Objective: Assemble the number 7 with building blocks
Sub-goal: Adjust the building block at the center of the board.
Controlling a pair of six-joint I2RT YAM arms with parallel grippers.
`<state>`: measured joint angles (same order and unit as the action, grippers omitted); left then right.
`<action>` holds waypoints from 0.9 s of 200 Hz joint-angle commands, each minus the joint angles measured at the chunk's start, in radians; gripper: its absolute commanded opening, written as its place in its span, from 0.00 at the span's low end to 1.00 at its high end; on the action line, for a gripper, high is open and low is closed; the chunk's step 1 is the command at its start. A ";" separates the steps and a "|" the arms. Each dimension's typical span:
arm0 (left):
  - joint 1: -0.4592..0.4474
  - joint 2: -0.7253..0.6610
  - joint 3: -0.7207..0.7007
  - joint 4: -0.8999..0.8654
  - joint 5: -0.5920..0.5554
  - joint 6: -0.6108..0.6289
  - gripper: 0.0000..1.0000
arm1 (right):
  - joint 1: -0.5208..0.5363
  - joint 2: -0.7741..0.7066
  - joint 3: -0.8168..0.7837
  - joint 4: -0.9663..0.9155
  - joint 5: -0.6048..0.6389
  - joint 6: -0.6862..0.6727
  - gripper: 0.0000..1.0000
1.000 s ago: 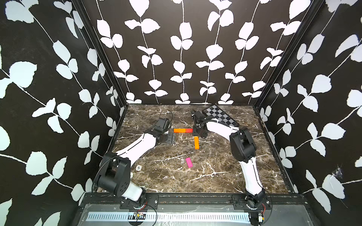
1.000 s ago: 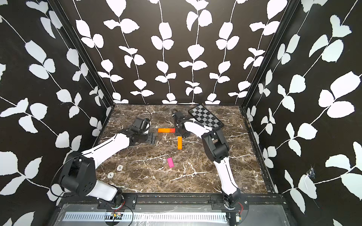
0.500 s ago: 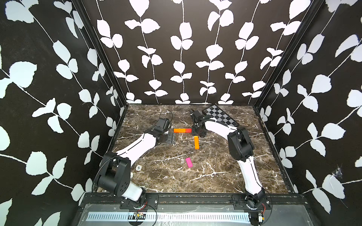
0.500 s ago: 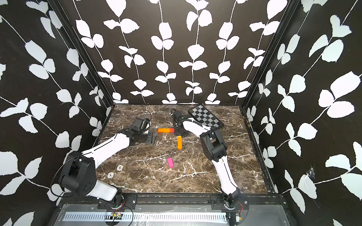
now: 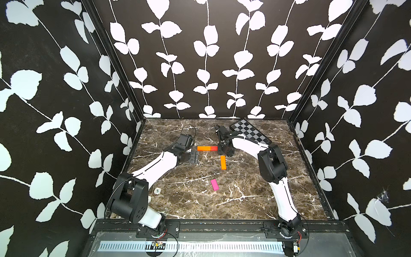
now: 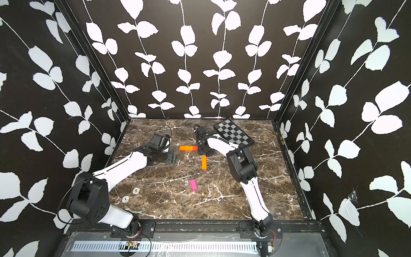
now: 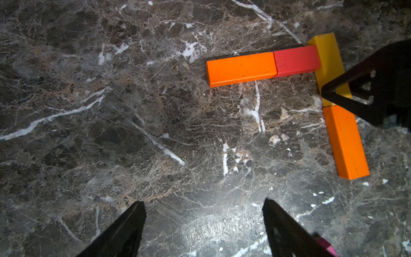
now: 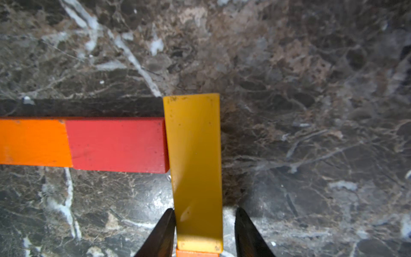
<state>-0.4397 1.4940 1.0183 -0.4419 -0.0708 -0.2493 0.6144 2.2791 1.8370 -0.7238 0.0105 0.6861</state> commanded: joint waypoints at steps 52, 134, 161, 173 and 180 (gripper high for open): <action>0.006 -0.006 0.010 0.006 -0.010 0.010 0.85 | 0.013 0.011 0.012 -0.022 0.008 0.008 0.43; 0.007 -0.005 0.008 0.008 -0.011 0.010 0.85 | 0.016 -0.001 -0.014 -0.012 0.007 0.015 0.42; 0.007 -0.006 0.006 0.008 -0.011 0.011 0.85 | 0.017 0.002 -0.013 -0.017 0.012 0.015 0.40; 0.006 -0.006 0.007 0.008 -0.011 0.011 0.85 | 0.018 0.002 -0.012 -0.020 0.015 0.014 0.40; 0.007 -0.006 0.006 0.008 -0.012 0.011 0.85 | 0.018 0.001 -0.011 -0.019 0.016 0.013 0.39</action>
<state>-0.4366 1.4940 1.0183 -0.4419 -0.0715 -0.2493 0.6239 2.2791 1.8336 -0.7231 0.0105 0.6884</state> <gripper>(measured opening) 0.853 0.398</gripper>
